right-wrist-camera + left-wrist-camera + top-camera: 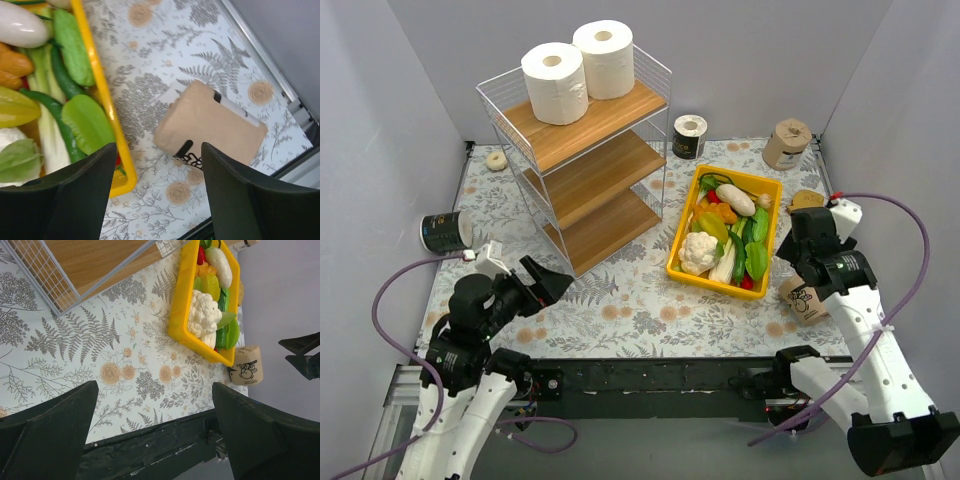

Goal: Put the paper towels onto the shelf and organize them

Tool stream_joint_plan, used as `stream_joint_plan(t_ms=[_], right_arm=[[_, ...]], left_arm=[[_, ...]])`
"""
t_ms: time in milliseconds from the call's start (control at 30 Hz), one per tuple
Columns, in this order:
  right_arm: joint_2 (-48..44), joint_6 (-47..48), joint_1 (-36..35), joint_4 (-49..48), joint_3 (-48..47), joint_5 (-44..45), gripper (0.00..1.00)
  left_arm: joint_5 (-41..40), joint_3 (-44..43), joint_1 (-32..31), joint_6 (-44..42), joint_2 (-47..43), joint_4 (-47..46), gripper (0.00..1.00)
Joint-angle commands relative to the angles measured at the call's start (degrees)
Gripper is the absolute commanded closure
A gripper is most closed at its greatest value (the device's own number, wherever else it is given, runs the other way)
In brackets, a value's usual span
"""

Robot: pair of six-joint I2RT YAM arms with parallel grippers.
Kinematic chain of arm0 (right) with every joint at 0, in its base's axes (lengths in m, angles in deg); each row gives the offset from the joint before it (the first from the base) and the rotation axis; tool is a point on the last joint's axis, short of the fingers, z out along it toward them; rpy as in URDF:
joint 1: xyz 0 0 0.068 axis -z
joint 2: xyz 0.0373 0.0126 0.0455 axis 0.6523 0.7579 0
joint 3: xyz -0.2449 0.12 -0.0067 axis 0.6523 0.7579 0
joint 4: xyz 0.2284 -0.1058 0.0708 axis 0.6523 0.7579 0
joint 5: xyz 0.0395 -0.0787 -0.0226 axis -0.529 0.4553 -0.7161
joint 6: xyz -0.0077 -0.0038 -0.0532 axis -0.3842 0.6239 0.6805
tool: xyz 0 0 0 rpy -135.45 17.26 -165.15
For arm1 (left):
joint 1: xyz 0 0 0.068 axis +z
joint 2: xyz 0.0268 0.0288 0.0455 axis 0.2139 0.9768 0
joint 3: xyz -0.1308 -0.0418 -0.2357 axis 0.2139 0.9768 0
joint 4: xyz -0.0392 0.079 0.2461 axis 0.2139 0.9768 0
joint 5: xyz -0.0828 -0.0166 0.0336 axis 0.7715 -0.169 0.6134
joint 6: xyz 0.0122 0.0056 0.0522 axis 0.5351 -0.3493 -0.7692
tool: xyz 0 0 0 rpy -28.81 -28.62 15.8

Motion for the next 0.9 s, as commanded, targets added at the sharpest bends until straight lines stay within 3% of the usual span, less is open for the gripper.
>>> stream_joint_plan(t_ms=[0, 133, 333, 667, 867], right_arm=[[-3.12, 1.98, 9.52, -4.67, 5.83, -6.9, 0.24], [-5.76, 5.14, 22.86, -11.09, 9.88, -15.15, 0.24], [-8.55, 6.38, 40.01, -11.71, 12.07, -22.96, 0.25], [-16.21, 4.01, 46.72, -15.49, 21.3, -30.64, 0.25], [-19.21, 0.31, 46.99, -11.81, 22.89, -25.38, 0.22]], left_arm=[[5.11, -0.63, -0.19, -4.0, 4.79, -2.4, 0.02], [5.29, -1.26, -0.19, -4.63, 4.88, -2.66, 0.02], [7.14, -0.03, -0.27, -4.89, 5.68, -2.31, 0.02], [9.07, 0.94, -0.89, -5.33, 11.3, -2.84, 0.02], [8.11, 1.12, -0.8, -4.81, 12.09, -2.58, 0.02]])
